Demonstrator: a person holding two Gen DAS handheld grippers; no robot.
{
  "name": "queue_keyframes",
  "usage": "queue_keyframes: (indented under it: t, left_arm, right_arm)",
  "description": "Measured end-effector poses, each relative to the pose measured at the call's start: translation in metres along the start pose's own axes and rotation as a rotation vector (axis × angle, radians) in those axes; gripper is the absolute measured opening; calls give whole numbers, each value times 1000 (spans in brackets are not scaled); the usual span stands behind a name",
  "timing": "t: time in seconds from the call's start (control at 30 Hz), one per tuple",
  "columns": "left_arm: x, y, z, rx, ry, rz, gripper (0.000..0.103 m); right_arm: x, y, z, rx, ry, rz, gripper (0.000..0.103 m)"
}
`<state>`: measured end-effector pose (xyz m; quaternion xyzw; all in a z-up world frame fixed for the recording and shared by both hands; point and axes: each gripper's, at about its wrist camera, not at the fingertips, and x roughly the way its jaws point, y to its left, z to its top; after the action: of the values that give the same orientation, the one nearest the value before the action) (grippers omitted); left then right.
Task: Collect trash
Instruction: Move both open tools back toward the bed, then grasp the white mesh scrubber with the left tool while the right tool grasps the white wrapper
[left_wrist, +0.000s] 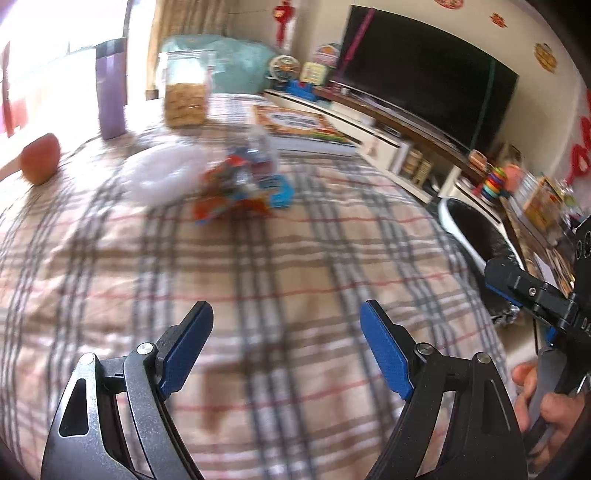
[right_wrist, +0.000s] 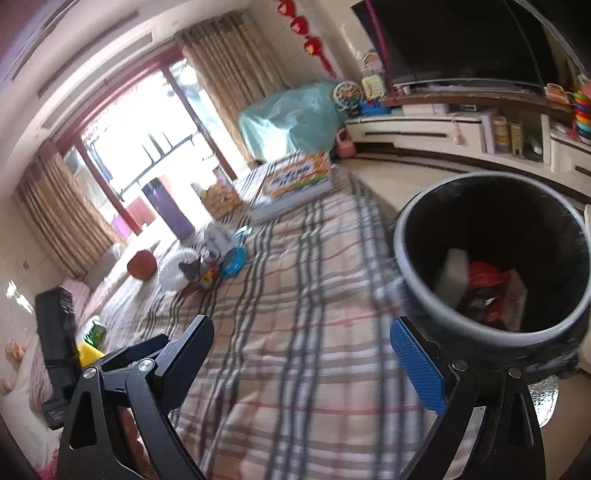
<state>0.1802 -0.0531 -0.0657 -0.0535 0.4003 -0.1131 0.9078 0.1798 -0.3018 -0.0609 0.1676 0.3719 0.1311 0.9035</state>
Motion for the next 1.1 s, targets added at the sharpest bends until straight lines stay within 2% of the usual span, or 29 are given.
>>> queue_keyframes:
  t: [0.07,0.37,0.57,0.73,0.87,1.03,1.1]
  left_arm:
    - [-2,13,-3,-17,-2,21,84]
    - [-4,67,-7,-112,6,82,84]
    - [0,89,12,-119,-17,122,84]
    - [12,105,41,-109,-47,148,84]
    - [27,116,62,-115,-64,155,84]
    - [48,120,81,-94,-58,123,83]
    - [55,121,85,-81,-56,120,78]
  right_arm:
    - [11,9,-4,9,21,26,97]
    - [45,38,-3,-39,47,33,97]
    - [72,58,14,-76,56,49,97]
    - [97,66,35,-72,39,52,96]
    - [122,75,47,-63,49,72,88]
    - [153,89,58,-76,75,94,81]
    - [165,93,62,-83,85,100,78]
